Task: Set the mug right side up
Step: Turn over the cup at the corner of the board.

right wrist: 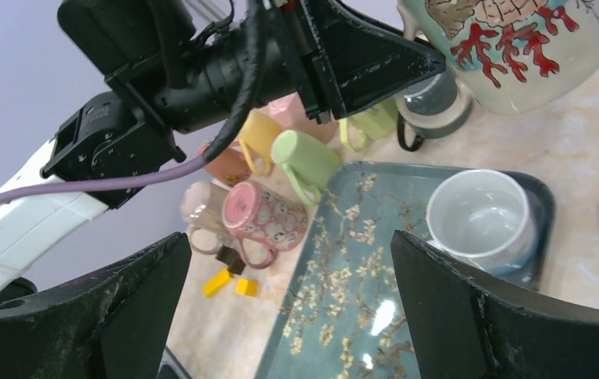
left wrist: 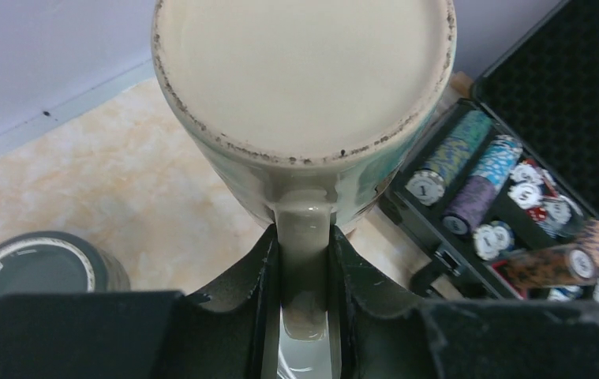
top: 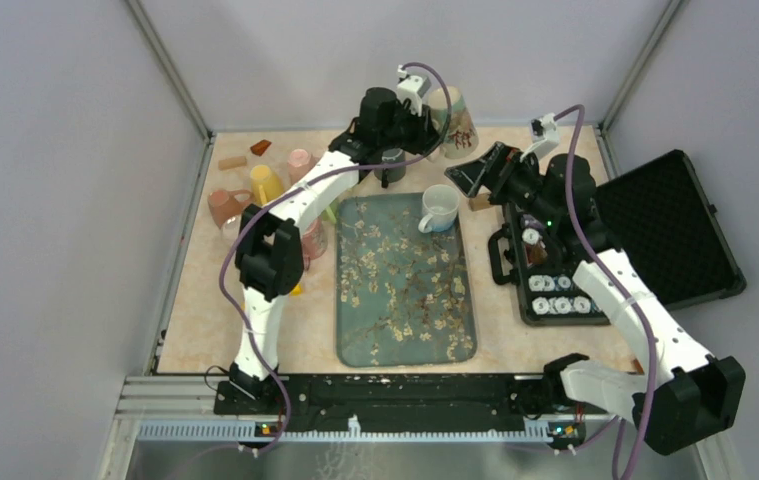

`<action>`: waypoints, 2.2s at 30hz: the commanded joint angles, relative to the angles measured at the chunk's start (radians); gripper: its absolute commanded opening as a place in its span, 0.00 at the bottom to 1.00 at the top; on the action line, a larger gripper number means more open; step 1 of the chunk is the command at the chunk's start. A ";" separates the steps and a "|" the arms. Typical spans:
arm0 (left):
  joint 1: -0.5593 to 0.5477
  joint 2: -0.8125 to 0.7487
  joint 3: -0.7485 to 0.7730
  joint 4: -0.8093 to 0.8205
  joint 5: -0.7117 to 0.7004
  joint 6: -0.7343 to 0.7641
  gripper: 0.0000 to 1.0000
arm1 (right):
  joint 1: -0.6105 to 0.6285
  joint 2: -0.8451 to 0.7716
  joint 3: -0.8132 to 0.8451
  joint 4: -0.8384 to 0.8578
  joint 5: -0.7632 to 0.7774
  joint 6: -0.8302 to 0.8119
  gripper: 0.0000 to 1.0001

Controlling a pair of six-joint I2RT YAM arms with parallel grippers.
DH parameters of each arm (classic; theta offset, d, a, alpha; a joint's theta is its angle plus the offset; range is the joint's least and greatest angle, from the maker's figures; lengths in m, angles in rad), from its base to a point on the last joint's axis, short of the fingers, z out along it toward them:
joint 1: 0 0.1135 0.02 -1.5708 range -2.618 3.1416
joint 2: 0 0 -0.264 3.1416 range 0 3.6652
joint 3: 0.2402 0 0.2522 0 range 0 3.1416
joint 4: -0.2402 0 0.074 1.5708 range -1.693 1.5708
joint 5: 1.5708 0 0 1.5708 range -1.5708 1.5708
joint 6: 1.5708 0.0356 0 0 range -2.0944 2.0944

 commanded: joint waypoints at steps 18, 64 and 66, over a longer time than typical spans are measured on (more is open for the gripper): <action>-0.005 -0.416 -0.324 0.579 0.265 -0.494 0.00 | -0.058 0.048 -0.220 0.552 -0.215 0.257 0.96; -0.093 -0.472 -0.589 1.008 0.321 -0.910 0.00 | -0.082 0.064 -0.234 0.864 -0.164 0.378 0.41; -0.093 -0.479 -0.609 1.018 0.320 -0.912 0.00 | -0.081 0.059 -0.232 0.852 -0.159 0.367 0.40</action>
